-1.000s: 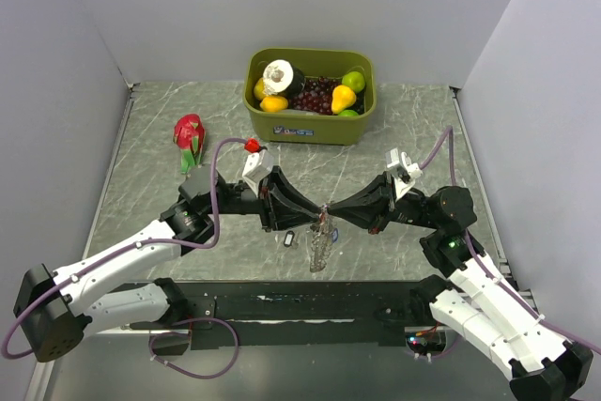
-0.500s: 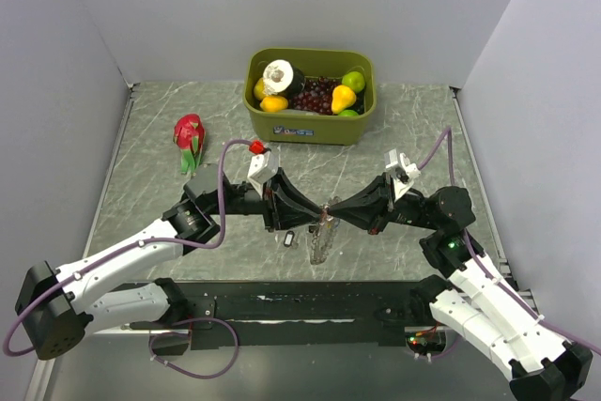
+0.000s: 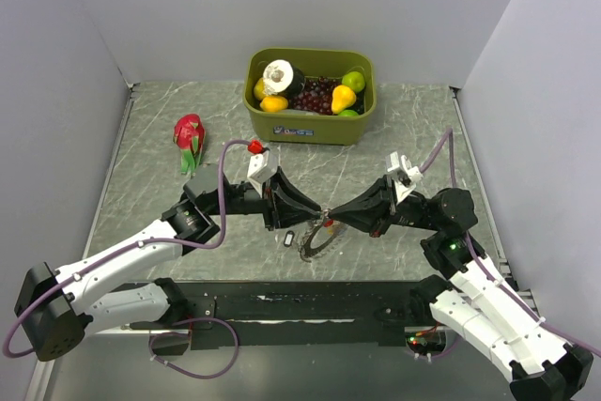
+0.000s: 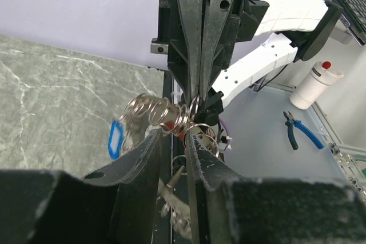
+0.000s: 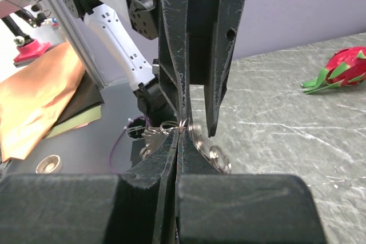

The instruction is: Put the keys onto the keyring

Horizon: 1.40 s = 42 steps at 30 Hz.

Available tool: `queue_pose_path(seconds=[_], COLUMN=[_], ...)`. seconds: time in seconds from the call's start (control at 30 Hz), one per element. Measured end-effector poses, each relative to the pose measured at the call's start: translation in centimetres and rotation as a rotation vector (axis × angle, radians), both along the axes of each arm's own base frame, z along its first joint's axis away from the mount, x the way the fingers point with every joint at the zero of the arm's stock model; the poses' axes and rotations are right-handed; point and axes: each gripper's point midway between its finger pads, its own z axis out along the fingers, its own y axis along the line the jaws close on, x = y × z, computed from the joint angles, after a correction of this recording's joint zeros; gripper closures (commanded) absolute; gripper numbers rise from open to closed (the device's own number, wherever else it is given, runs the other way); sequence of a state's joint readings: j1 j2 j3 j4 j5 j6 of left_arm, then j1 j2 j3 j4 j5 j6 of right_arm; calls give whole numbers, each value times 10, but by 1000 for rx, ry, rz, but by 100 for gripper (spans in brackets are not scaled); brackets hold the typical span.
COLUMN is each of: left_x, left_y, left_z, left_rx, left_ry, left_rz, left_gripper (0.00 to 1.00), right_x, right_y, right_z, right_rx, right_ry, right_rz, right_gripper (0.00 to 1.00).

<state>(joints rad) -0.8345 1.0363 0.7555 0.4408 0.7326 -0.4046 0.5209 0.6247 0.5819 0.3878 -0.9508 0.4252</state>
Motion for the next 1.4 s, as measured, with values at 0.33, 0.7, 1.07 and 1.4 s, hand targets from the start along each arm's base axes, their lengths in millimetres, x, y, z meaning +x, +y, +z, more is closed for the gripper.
queue_pose_path(seconds=[0.33,0.7,1.07,1.4], left_x=[-2,-17,-17,-13], left_y=[1,13,8,3], left_z=[2,26,16,22], left_rx=[-21,-83,-55,-60], left_ry=[-14,-65,-38,-25], left_rz=[-14,-44,-71,-73], left_gripper=[69,71,72,66], right_x=[-3,-5,-7,-7], right_y=[0,0,1,1], right_z=[1,2,2,4], right_rx=[1,2,3,8], right_ry=[-12,-18,-26,-23], right_rz=[15,23,43,47], right_gripper=[100,100,100,100])
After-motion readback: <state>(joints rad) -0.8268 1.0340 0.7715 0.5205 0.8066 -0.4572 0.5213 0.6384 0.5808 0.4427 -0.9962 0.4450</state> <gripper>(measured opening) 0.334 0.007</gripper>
